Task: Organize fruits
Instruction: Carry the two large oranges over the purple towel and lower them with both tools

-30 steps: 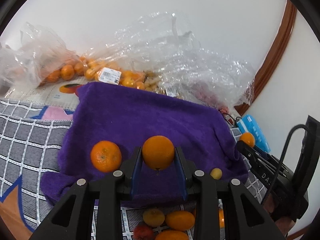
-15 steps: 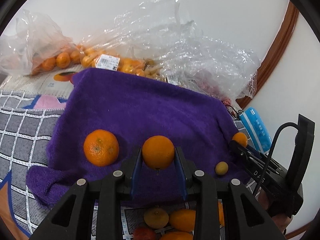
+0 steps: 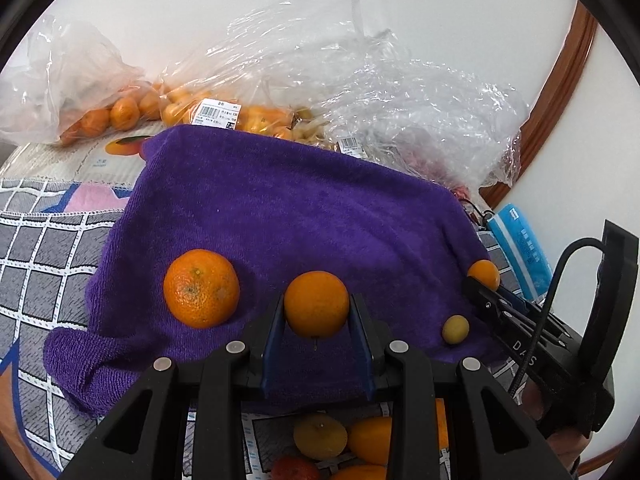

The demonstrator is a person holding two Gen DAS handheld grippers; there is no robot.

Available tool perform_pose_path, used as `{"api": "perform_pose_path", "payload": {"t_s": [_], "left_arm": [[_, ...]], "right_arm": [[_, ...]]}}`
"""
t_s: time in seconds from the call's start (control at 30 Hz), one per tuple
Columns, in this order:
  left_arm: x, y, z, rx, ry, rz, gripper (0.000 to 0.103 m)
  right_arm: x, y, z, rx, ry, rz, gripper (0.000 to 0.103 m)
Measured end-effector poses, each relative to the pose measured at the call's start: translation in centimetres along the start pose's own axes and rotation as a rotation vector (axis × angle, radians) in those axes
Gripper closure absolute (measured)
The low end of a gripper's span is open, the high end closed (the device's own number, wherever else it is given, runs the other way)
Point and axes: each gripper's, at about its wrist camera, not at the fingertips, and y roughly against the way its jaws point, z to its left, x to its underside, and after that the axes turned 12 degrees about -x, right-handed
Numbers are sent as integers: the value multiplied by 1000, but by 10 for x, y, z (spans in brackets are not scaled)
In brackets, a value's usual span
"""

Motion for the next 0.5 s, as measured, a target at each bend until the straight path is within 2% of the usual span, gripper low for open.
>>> {"api": "perform_pose_path", "payload": {"t_s": [0.2, 0.5], "left_arm": [[2, 0, -3, -38, -16, -18, 73], [4, 1, -5, -53, -26, -28, 73]], "right_arm": [[2, -2, 2, 3, 14, 3, 68], [3, -7, -3, -8, -9, 31, 68]]}}
